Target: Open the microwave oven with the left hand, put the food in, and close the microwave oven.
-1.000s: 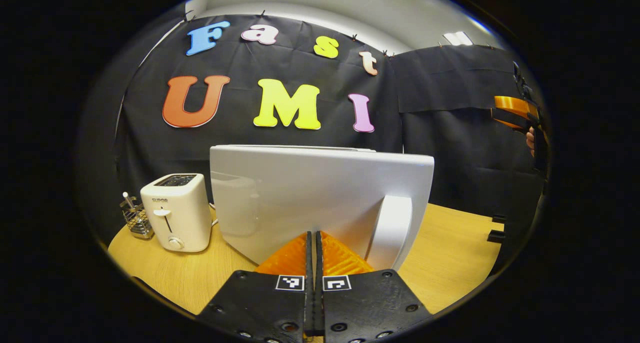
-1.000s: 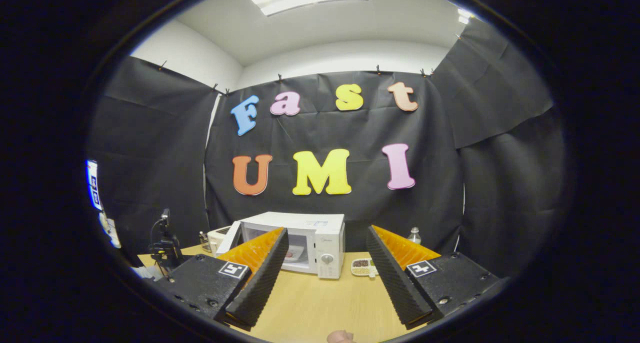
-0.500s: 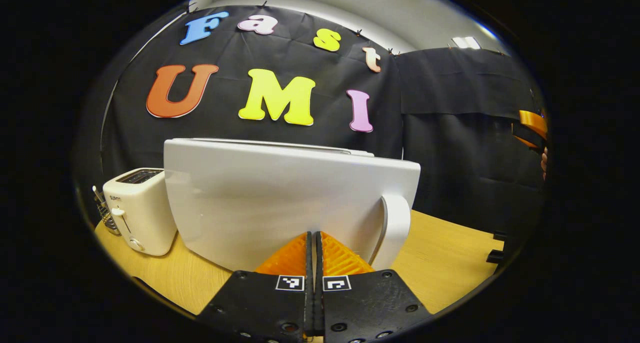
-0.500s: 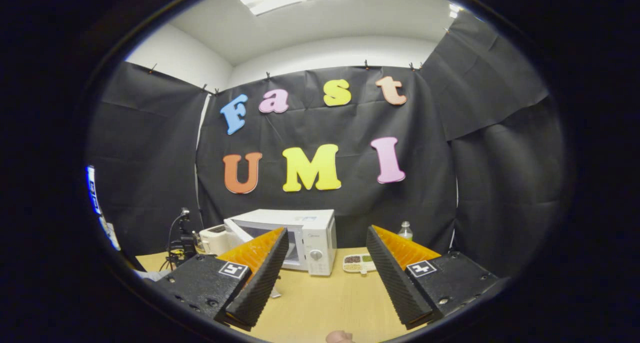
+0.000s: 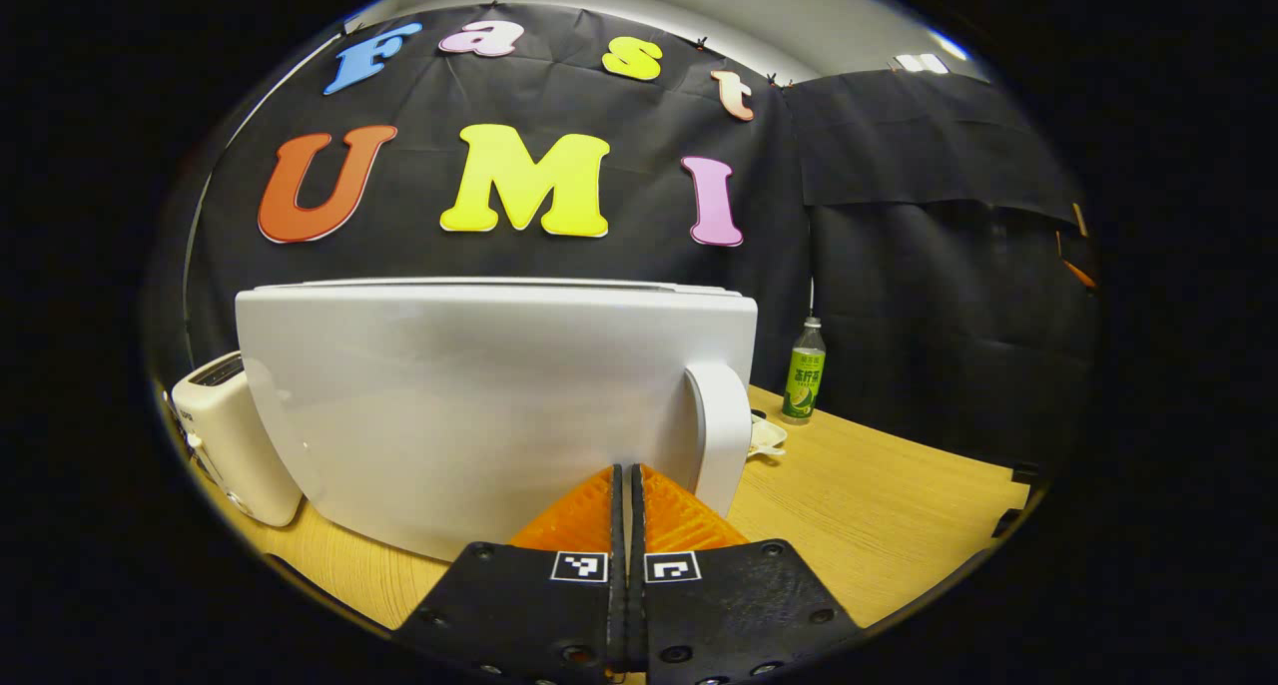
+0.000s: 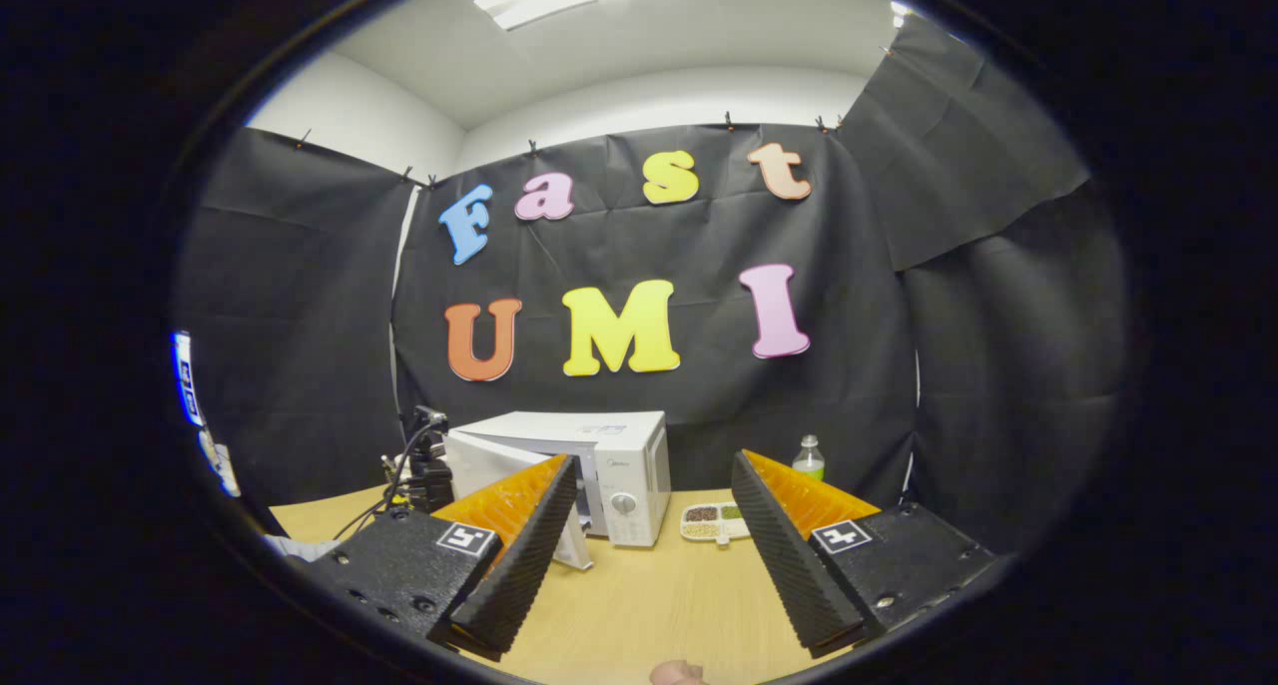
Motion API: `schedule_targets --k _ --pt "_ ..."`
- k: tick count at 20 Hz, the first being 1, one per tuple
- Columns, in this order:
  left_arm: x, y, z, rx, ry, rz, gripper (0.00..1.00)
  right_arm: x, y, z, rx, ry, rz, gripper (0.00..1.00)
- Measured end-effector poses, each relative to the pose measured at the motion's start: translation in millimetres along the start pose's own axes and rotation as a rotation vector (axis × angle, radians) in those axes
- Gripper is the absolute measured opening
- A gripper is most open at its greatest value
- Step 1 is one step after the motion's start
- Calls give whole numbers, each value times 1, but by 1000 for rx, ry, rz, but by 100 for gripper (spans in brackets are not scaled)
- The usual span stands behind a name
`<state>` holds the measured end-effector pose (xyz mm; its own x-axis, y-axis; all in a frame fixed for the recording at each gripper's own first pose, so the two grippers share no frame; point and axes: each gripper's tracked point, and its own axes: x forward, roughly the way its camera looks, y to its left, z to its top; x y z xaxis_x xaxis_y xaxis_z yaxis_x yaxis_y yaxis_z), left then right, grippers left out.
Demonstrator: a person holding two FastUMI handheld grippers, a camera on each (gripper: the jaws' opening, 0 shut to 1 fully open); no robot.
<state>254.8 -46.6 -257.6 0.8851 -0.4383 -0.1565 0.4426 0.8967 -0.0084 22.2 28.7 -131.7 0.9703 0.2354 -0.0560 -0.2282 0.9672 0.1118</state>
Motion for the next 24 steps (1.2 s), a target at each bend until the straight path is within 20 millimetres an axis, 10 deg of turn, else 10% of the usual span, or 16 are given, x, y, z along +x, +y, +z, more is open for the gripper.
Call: schedule_targets --k 8,20,24 --pt "67 30 -10 -45 23 169 0 27 -20 -27 11 28 0 100" --pt "54 41 -37 -184 111 216 1 15 -22 -64 119 124 19 90" --pt "15 43 -39 -209 125 263 84 7 -18 -64 131 142 12 90"
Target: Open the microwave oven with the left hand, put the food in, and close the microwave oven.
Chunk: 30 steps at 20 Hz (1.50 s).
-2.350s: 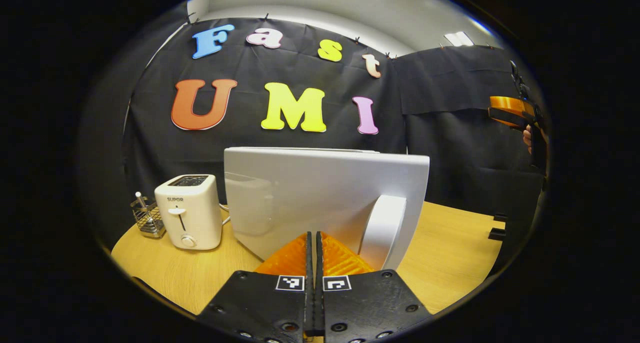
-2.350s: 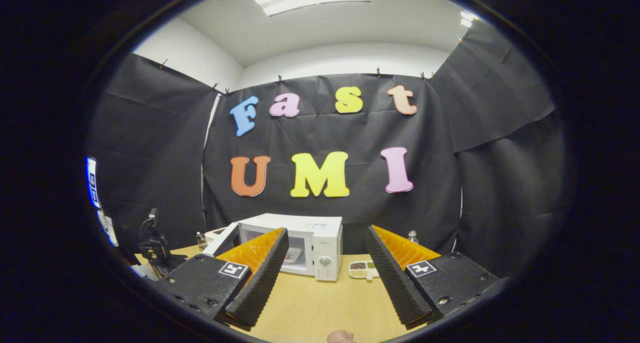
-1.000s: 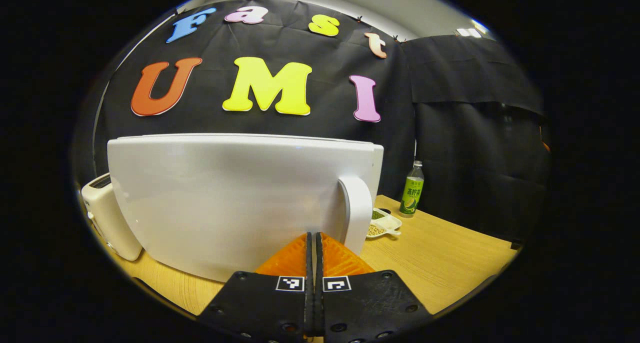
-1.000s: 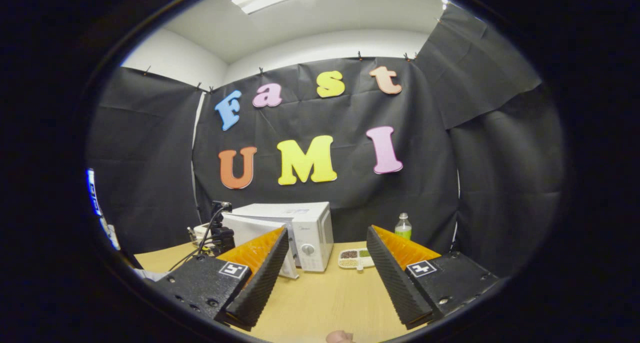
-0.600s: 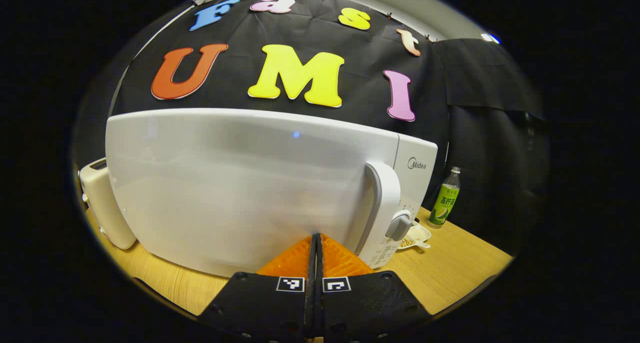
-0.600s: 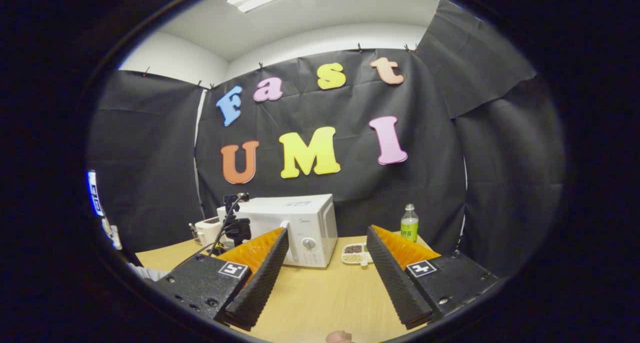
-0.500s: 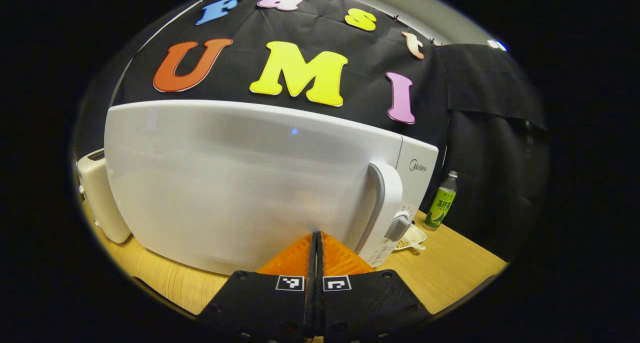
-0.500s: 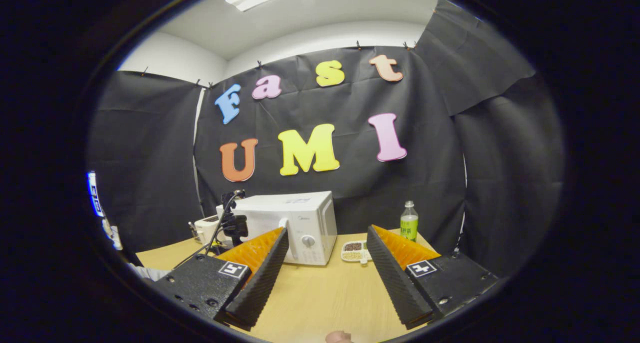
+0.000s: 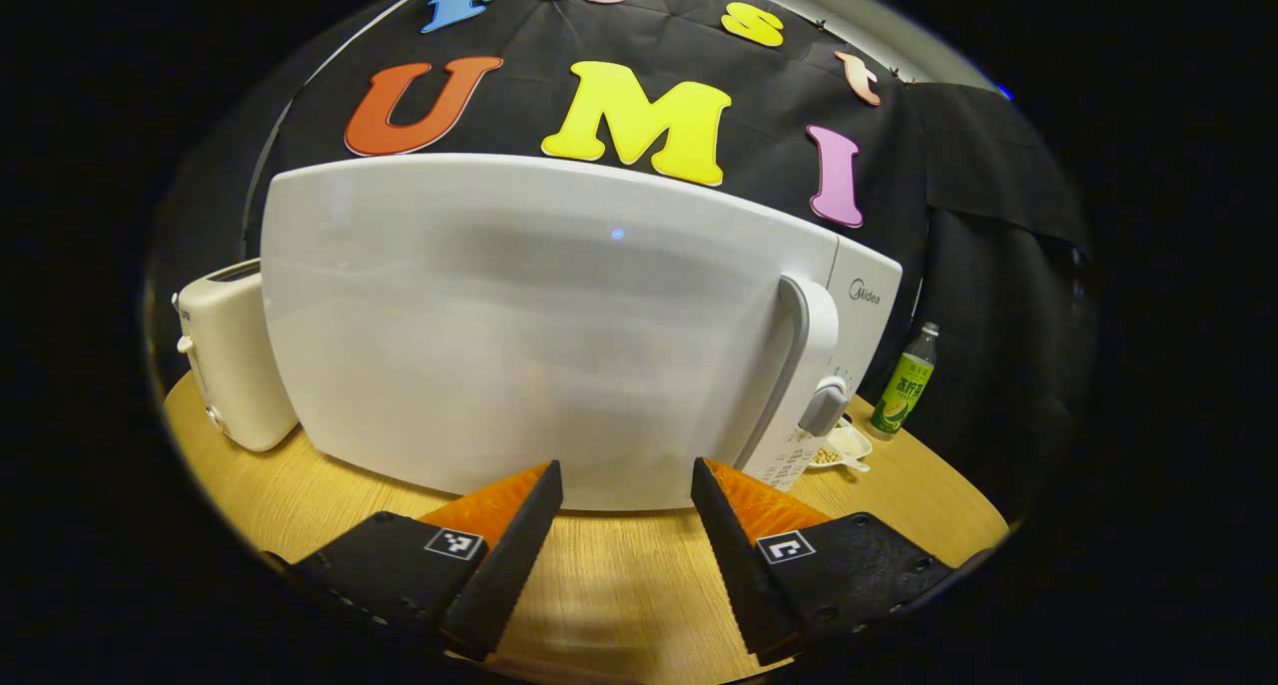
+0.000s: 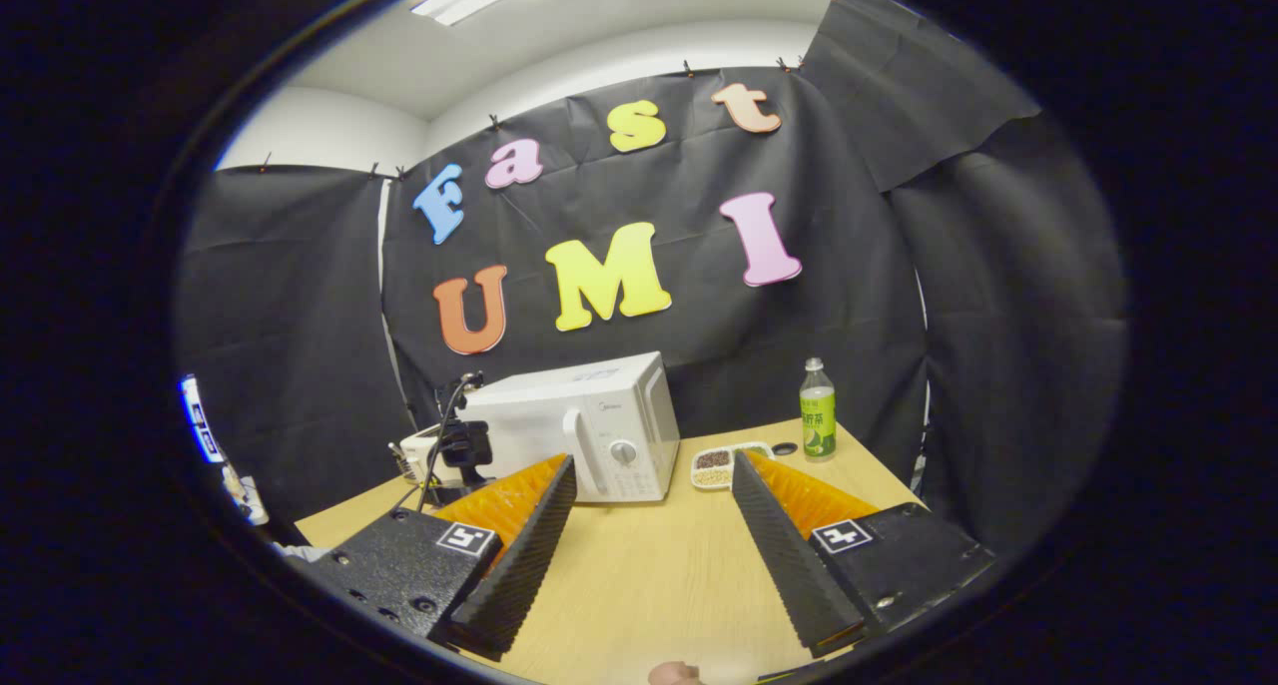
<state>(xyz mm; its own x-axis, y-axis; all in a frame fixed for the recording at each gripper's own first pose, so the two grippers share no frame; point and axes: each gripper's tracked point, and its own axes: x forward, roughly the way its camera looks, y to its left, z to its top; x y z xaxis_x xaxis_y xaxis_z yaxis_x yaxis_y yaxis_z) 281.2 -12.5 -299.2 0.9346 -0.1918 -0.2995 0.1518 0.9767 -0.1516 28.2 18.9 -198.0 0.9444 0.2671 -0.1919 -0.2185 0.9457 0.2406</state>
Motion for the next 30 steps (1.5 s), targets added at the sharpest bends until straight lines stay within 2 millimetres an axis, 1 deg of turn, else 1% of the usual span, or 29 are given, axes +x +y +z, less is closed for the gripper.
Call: schedule_targets --k 1,2,3,5,7,8,9,10,12,14,15,16,17,18,19,20,21,22,23,24,26,27,29,30 --pt "-10 5 1 2 1 17 95 -2 2 1 -1 1 -2 90" --pt "-20 11 2 11 7 43 86 -4 3 0 -2 2 -9 90" --pt "-31 15 5 24 11 68 95 -7 4 2 -5 -1 -14 90" --pt "-55 23 13 39 14 117 95 -13 9 9 -16 -11 -23 90" --pt "-81 24 26 44 0 150 95 -17 12 17 -34 -25 -34 90" --pt "-93 22 33 51 -10 162 95 -19 13 21 -42 -32 -41 100" --pt "-107 21 37 54 0 181 95 -21 16 23 -50 -35 -44 90" --pt "-121 19 41 65 -7 191 95 -22 19 26 -58 -34 -45 90" --pt "-151 11 67 113 -56 219 95 -25 25 36 -91 -37 -36 90" --pt "-187 6 91 172 -113 269 95 -29 22 49 -128 -53 -54 90" --pt "-204 1 105 197 -147 285 95 -31 21 56 -141 -66 -68 90" --pt "-222 -8 116 205 -171 281 95 -33 20 63 -150 -79 -80 91" --pt "-237 -19 124 205 -192 268 95 -35 21 68 -155 -90 -88 100" --pt "-251 -25 128 195 -203 261 95 -37 25 73 -157 -100 -88 100" --pt "-266 -30 135 191 -219 260 95 -37 30 77 -157 -107 -85 91" --pt "-283 -30 144 199 -243 281 95 -37 37 79 -163 -105 -79 100" --pt "-298 -30 150 209 -262 294 95 -39 43 82 -172 -104 -71 100" --pt "-311 -31 154 205 -270 299 95 -39 49 88 -177 -111 -65 100" --pt "-325 -37 156 193 -277 289 95 -39 56 92 -181 -119 -62 90" --pt "-336 -42 158 183 -287 276 95 -40 62 96 -186 -123 -61 100" --pt "-354 -40 158 180 -301 275 95 -39 70 99 -204 -115 -75 100" --pt "-362 -37 155 178 -305 284 95 -37 72 100 -211 -107 -92 90" --pt "-376 -32 149 164 -313 296 95 -35 78 100 -213 -91 -103 91" --pt "-382 -29 149 157 -321 298 95 -35 87 99 -209 -86 -87 91"
